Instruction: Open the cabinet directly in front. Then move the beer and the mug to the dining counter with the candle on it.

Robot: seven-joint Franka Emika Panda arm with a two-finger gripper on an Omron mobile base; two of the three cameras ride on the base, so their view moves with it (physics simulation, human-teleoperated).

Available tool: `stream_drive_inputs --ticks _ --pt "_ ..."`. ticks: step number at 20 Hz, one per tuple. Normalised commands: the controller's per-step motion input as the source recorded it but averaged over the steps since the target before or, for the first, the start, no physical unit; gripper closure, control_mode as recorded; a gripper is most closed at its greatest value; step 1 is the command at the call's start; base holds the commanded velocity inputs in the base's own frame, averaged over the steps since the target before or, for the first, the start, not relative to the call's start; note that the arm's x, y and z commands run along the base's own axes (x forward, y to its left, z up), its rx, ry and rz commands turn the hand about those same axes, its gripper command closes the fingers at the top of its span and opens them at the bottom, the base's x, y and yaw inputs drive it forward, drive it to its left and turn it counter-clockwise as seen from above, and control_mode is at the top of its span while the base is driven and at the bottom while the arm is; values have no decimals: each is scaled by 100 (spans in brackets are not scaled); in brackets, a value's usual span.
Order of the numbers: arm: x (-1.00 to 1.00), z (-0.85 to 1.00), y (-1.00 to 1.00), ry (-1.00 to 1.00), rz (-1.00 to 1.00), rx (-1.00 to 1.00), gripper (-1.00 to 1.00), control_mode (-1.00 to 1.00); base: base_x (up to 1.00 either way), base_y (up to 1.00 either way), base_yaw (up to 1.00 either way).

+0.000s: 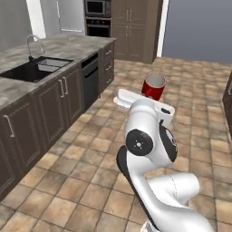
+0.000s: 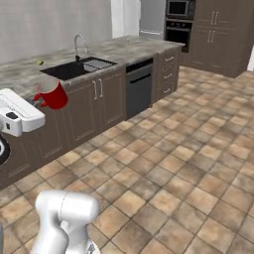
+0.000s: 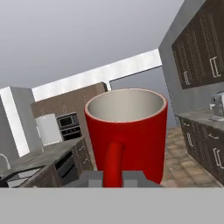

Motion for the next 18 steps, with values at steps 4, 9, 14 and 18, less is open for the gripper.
stream_drive_inputs --ticks 4,9,14,18 --pt "0 0 0 0 0 0 100 100 89 -24 32" --pt "0 0 0 0 0 0 100 100 100 -69 11" --pt "0 0 0 0 0 0 100 100 100 -90 1" --pt "0 0 0 0 0 0 100 100 100 -90 0"
